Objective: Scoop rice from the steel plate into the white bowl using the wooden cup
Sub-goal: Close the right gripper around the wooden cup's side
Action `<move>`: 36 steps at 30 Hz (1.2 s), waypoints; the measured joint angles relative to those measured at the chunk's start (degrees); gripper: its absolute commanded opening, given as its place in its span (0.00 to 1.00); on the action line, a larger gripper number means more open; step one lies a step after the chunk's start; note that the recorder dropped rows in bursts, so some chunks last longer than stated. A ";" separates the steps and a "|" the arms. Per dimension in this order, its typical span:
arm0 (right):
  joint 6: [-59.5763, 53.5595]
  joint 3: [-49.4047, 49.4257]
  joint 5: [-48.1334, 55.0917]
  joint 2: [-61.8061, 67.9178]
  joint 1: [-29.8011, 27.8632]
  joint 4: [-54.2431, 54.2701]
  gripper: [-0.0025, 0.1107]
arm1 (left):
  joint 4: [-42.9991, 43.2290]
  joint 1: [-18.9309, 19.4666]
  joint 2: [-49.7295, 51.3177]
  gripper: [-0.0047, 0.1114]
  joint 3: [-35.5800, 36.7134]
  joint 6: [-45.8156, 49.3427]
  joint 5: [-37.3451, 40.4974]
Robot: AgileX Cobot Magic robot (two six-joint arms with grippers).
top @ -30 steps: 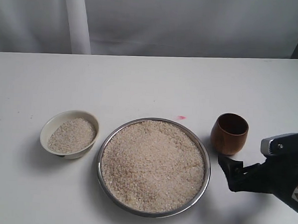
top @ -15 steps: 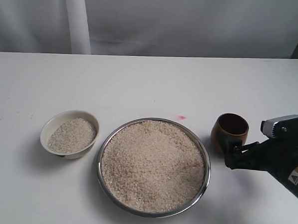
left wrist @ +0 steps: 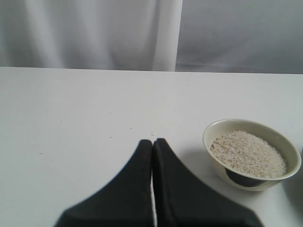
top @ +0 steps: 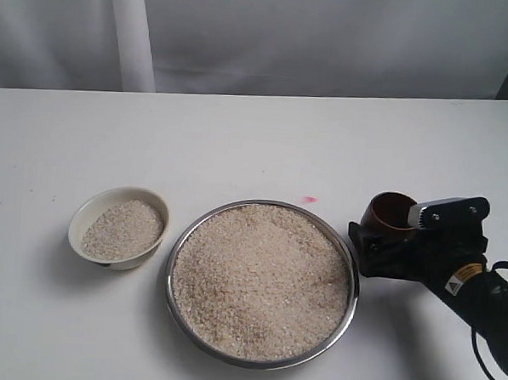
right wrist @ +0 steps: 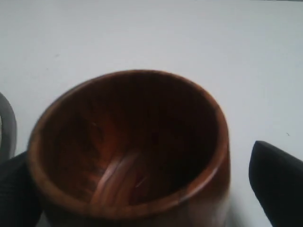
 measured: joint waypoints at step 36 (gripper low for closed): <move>-0.24 -4.82 -0.23 3.15 0.00 -2.99 0.49 | 0.00 0.00 0.00 0.04 0.00 0.00 0.00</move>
